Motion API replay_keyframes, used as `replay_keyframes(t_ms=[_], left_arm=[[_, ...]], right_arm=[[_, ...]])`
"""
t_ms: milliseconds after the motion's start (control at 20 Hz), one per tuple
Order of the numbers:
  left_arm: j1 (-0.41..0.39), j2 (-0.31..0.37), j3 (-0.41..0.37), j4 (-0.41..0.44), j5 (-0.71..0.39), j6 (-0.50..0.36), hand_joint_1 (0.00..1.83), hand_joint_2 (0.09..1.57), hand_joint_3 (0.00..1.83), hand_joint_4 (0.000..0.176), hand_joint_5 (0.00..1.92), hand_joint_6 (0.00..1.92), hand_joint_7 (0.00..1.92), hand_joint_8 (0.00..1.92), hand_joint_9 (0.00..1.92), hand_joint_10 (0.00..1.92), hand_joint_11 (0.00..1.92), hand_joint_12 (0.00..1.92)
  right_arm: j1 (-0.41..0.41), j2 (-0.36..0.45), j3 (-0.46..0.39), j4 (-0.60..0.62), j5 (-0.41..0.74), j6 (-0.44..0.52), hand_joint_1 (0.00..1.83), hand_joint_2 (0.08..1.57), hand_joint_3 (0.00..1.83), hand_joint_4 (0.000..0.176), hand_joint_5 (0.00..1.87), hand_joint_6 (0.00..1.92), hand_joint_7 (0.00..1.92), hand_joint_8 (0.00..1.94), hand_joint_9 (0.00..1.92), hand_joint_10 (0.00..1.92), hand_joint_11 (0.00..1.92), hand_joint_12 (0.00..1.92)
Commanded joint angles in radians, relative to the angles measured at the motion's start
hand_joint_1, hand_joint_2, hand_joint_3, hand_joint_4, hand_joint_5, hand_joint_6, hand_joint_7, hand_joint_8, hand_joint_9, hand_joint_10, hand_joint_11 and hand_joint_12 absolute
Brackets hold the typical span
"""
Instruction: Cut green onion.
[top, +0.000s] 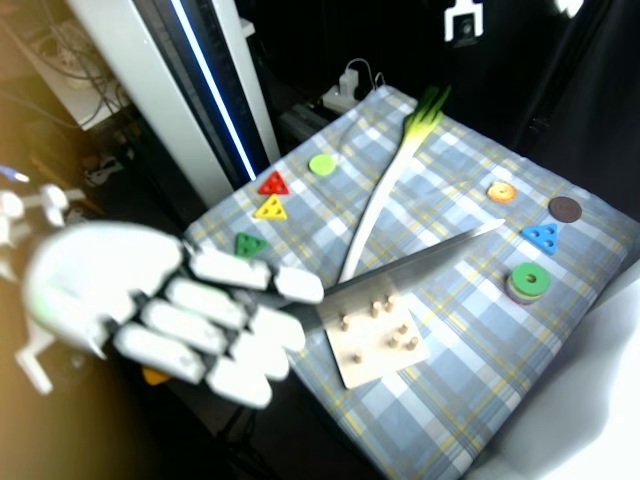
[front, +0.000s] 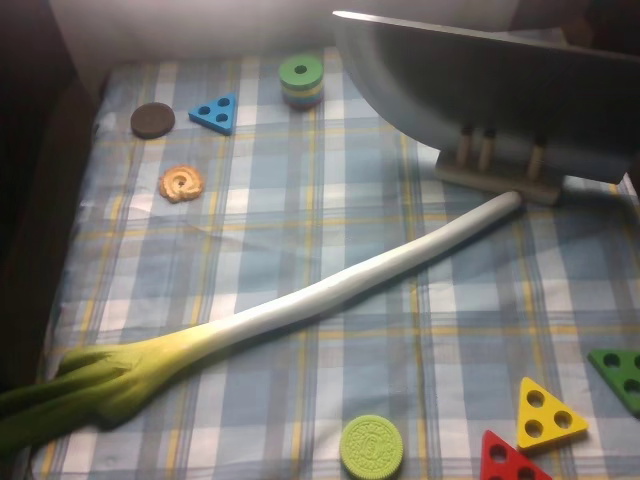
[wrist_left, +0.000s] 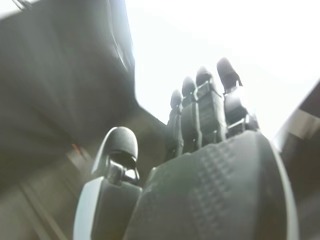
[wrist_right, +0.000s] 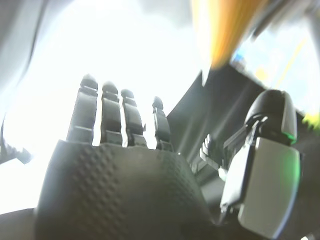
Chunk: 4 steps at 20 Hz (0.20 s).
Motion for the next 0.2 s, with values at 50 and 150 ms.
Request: replay_keyframes(t_ms=[50, 150], left_arm=[[0.021, -0.012, 0.012, 0.008, -0.209, -0.08, 0.47, 1.2, 0.0, 0.0, 0.1, 0.0, 0.11, 0.01, 0.07, 0.01, 0.0, 0.07], [0.021, -0.042, 0.046, 0.025, -0.213, -0.19, 0.48, 1.19, 0.0, 0.0, 0.11, 0.0, 0.14, 0.01, 0.11, 0.02, 0.0, 0.15]], right_arm=[[-0.08, 0.002, -0.018, 0.05, 0.315, 0.053, 0.6, 0.86, 0.01, 0.176, 0.0, 0.0, 0.05, 0.02, 0.05, 0.02, 0.02, 0.01], [-0.19, -0.022, -0.028, 0.066, 0.496, 0.14, 0.5, 0.9, 0.01, 0.164, 0.0, 0.0, 0.11, 0.01, 0.1, 0.01, 0.07, 0.03]])
